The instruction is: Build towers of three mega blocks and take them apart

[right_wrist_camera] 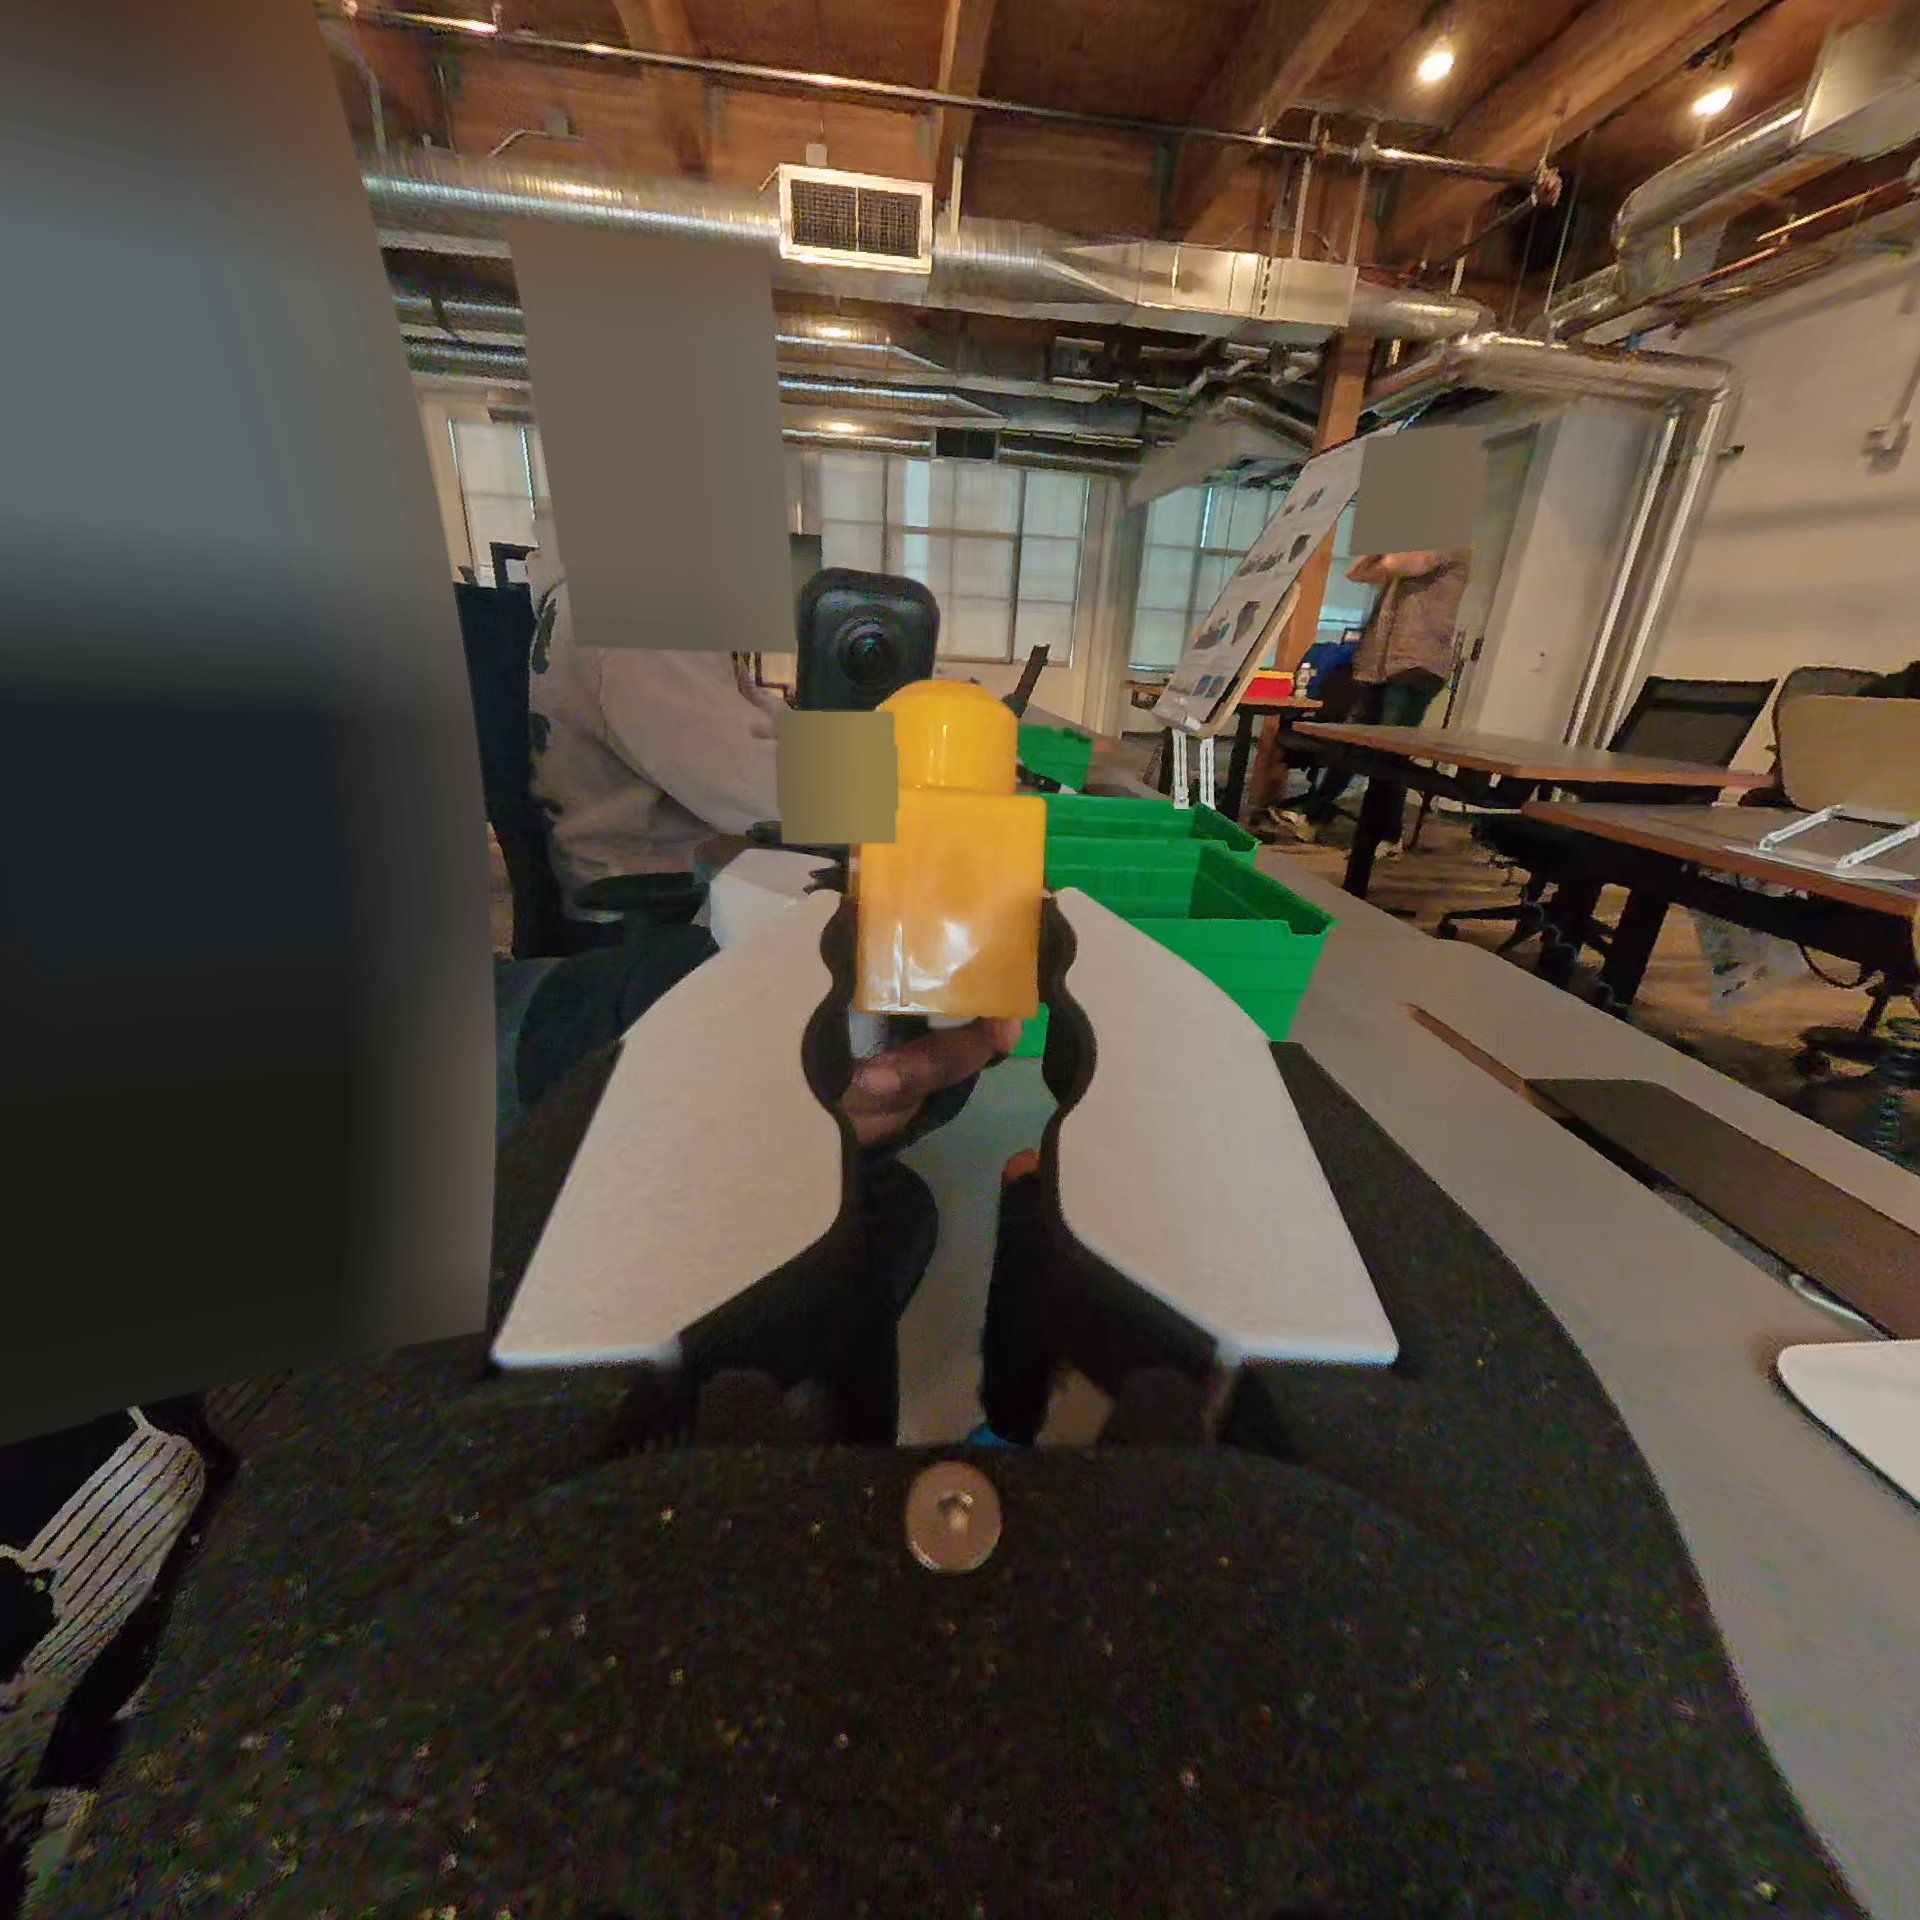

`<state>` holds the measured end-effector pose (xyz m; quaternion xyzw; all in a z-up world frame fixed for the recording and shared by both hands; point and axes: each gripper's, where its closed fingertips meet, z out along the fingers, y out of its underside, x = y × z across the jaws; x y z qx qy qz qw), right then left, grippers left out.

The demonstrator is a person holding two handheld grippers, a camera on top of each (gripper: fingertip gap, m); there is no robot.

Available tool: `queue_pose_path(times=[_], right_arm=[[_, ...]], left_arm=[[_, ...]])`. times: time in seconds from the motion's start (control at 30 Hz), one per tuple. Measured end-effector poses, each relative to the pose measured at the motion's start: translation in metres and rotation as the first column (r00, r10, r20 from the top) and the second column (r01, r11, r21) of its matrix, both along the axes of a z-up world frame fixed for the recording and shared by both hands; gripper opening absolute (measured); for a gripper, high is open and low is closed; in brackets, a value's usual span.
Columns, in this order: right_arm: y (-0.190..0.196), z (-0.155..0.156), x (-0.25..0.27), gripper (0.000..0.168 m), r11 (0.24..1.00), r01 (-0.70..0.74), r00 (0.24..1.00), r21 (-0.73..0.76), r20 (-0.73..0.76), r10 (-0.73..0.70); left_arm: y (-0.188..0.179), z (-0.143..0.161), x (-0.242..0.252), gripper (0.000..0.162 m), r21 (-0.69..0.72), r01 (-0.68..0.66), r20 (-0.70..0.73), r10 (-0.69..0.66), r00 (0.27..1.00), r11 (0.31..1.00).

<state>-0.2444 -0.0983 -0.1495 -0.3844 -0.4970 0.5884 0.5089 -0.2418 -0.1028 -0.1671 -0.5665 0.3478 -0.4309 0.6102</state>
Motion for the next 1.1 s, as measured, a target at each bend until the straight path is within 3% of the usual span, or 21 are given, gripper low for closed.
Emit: queue_pose_path(times=[0.17, 0.27, 0.4, 0.5, 0.6, 0.77, 0.87, 0.93, 1.07, 1.1], right_arm=[[-0.001, -0.006, -0.002, 0.033, 1.000, -0.001, 1.000, -0.019, 0.005, 0.001], [-0.001, -0.011, -0.003, 0.034, 1.000, 0.000, 1.000, -0.028, 0.021, 0.001], [-0.003, -0.028, 0.002, 0.050, 0.997, -0.070, 0.971, -0.014, 0.229, 0.071], [-0.002, -0.040, 0.015, 0.064, 0.989, -0.131, 0.863, 0.073, 0.500, 0.077], [0.000, -0.047, 0.024, 0.064, 0.955, -0.207, 0.677, 0.213, 0.736, -0.017], [-0.005, -0.059, 0.022, 0.062, 0.888, -0.353, 0.423, 0.296, 0.897, -0.131], [-0.012, -0.071, 0.016, 0.057, 0.867, -0.403, 0.364, 0.293, 0.921, -0.142], [-0.012, -0.077, 0.010, 0.036, 0.859, -0.403, 0.362, 0.317, 0.917, -0.169], [-0.001, -0.073, 0.010, 0.035, 0.849, -0.387, 0.367, 0.360, 0.905, -0.216], [0.004, -0.072, 0.011, 0.034, 0.848, -0.377, 0.356, 0.373, 0.903, -0.239]], left_arm=[[0.000, -0.001, -0.002, 0.032, 0.008, 0.004, 0.006, -0.004, 1.000, 1.000], [0.000, -0.005, -0.003, 0.032, 0.000, 0.009, -0.010, -0.009, 1.000, 1.000], [-0.002, -0.021, -0.003, 0.032, -0.022, 0.009, -0.124, -0.012, 0.992, 1.000], [-0.003, -0.040, 0.000, 0.032, -0.051, 0.008, -0.264, -0.021, 0.964, 0.999], [-0.005, -0.059, 0.006, 0.032, -0.071, 0.013, -0.383, -0.039, 0.923, 0.997], [-0.009, -0.072, 0.014, 0.032, -0.075, 0.031, -0.456, -0.062, 0.888, 0.997], [-0.008, -0.071, 0.013, 0.032, -0.067, 0.025, -0.460, -0.053, 0.886, 0.997], [-0.007, -0.071, 0.013, 0.032, -0.062, 0.022, -0.454, -0.048, 0.890, 0.998], [-0.002, -0.068, 0.007, 0.034, -0.019, -0.024, -0.414, 0.014, 0.910, 1.000], [0.001, -0.073, 0.001, 0.042, -0.014, -0.048, -0.431, 0.037, 0.901, 0.999]])
